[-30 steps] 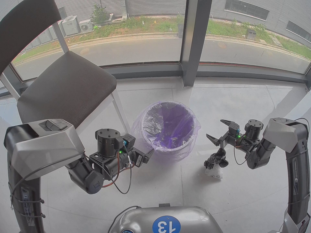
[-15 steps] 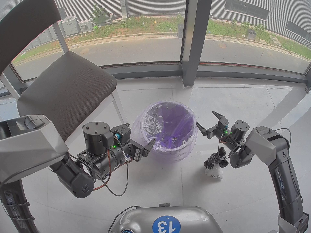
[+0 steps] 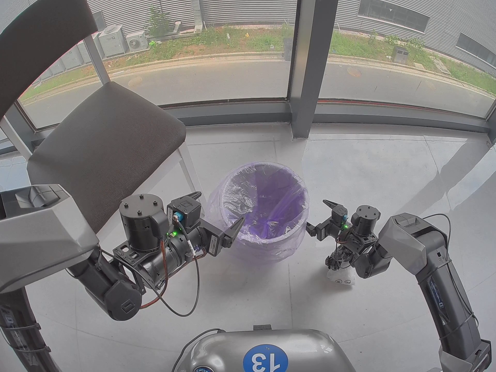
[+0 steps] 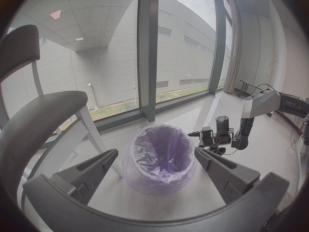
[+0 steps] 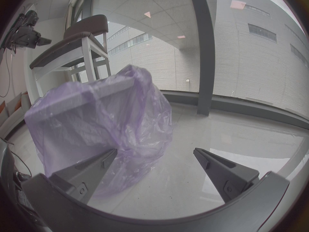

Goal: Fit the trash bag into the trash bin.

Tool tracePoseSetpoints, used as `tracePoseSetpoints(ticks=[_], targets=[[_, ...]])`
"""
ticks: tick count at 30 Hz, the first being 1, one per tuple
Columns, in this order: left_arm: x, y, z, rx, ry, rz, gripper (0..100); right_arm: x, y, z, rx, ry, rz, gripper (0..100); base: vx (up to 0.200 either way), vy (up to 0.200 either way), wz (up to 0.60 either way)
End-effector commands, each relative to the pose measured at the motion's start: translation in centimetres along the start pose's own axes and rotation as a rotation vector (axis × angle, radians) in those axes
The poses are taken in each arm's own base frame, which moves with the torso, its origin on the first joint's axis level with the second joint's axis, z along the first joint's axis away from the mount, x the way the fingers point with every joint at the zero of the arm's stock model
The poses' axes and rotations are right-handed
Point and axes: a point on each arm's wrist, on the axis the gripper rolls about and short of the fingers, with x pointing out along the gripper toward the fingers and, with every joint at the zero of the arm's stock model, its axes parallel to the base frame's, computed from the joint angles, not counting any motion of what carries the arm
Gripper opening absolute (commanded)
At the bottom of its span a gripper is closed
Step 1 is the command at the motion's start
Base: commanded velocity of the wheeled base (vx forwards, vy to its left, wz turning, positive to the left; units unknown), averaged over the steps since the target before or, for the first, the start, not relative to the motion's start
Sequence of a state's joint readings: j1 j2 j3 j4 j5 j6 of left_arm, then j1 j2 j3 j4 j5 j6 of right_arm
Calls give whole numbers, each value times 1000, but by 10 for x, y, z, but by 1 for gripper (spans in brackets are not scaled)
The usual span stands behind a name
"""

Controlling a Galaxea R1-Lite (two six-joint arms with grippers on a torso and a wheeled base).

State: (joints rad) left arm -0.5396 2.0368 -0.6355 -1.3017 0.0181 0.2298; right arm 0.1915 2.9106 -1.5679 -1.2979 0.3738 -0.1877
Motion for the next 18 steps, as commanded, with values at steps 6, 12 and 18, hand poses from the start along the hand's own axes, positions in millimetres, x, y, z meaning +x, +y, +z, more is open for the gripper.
tracePoseSetpoints(ticks=[6,12,18], targets=[[-10,-5,12,-1,-39,-14,100,-12,9,2,-9,65,24,100,0,0,0],[-9,-7,6,-3,-36,-15,100,-29,8,39,-21,27,14,100,0,0,0],[3,-3,-4,-7,-44,42,100,-47,2,80,-35,-13,-61,100,0,0,0]])
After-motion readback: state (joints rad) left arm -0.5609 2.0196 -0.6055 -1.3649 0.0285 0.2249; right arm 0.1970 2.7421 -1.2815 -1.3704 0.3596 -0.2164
